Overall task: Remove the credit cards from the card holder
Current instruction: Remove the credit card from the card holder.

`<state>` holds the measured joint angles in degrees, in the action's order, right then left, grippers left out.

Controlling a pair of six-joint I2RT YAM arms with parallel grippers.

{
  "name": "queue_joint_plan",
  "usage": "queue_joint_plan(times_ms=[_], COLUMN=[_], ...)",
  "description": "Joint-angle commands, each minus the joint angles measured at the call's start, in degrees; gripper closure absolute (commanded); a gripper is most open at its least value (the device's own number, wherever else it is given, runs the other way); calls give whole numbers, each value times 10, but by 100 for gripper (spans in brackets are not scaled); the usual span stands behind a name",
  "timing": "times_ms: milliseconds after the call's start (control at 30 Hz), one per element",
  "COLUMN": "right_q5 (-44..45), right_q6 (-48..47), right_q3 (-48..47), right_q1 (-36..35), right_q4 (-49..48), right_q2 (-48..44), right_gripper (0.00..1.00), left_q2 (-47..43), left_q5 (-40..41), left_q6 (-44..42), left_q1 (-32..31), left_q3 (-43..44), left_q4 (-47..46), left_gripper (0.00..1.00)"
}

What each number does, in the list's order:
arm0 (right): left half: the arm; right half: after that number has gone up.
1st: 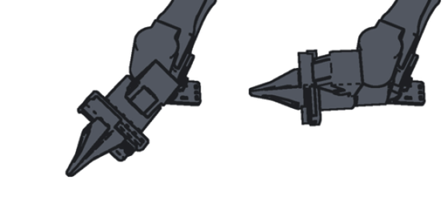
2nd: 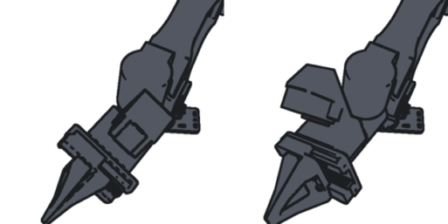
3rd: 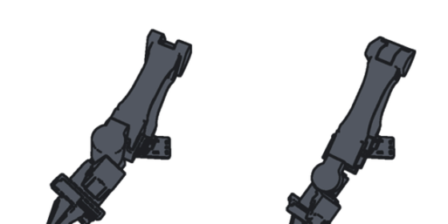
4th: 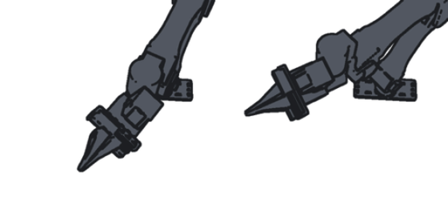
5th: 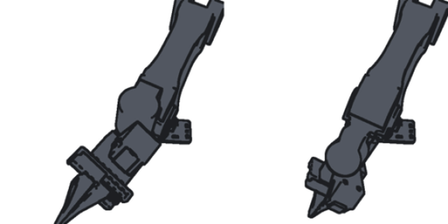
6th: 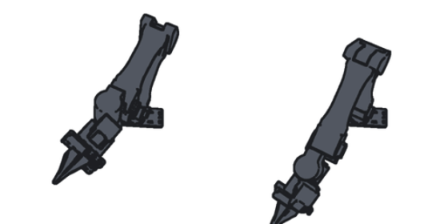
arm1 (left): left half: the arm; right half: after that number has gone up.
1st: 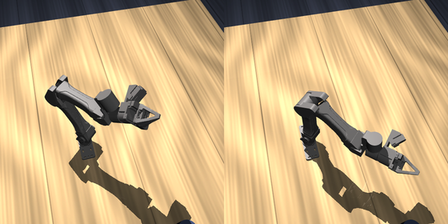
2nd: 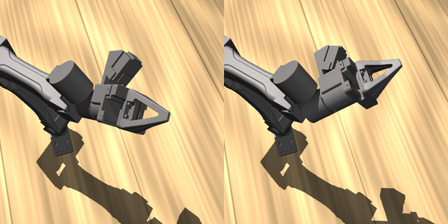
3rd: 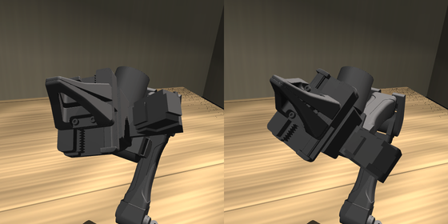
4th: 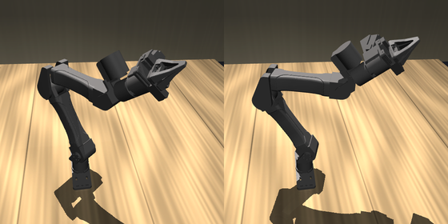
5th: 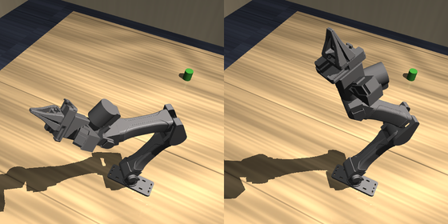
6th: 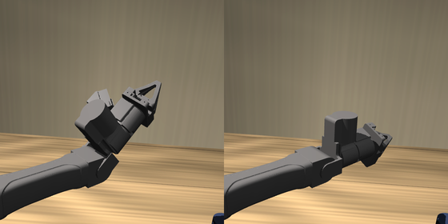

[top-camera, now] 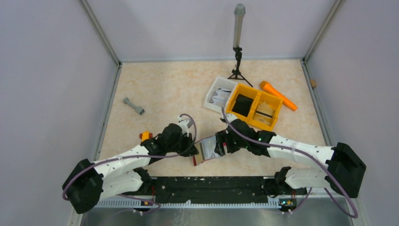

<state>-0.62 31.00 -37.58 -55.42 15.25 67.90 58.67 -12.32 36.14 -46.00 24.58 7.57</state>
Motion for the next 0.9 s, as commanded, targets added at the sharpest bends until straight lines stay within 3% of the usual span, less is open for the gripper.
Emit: queue_joint_plan(times_ms=[0, 167, 333, 600, 867], right_q5=[40, 1, -91, -186, -248], right_q6=[-15, 15, 65, 131, 169], right_q3=[-33, -12, 28, 75, 124], right_q1=[1, 1, 1, 22, 45], right_q4=[34, -6, -107, -220, -287], right_q2=[-48, -133, -144, -118, -128], right_gripper=[28, 38, 49, 47, 45], left_q2=[9, -5, -23, -38, -76], left_q5=[-74, -147, -218, -303, -326], left_q6=[31, 60, 89, 138, 155], left_q1=[24, 67, 90, 99, 100], left_q3=[-11, -35, -58, -88, -97], left_q4=[-71, -138, -217, -337, -360], left_gripper=[100, 100, 100, 100, 100])
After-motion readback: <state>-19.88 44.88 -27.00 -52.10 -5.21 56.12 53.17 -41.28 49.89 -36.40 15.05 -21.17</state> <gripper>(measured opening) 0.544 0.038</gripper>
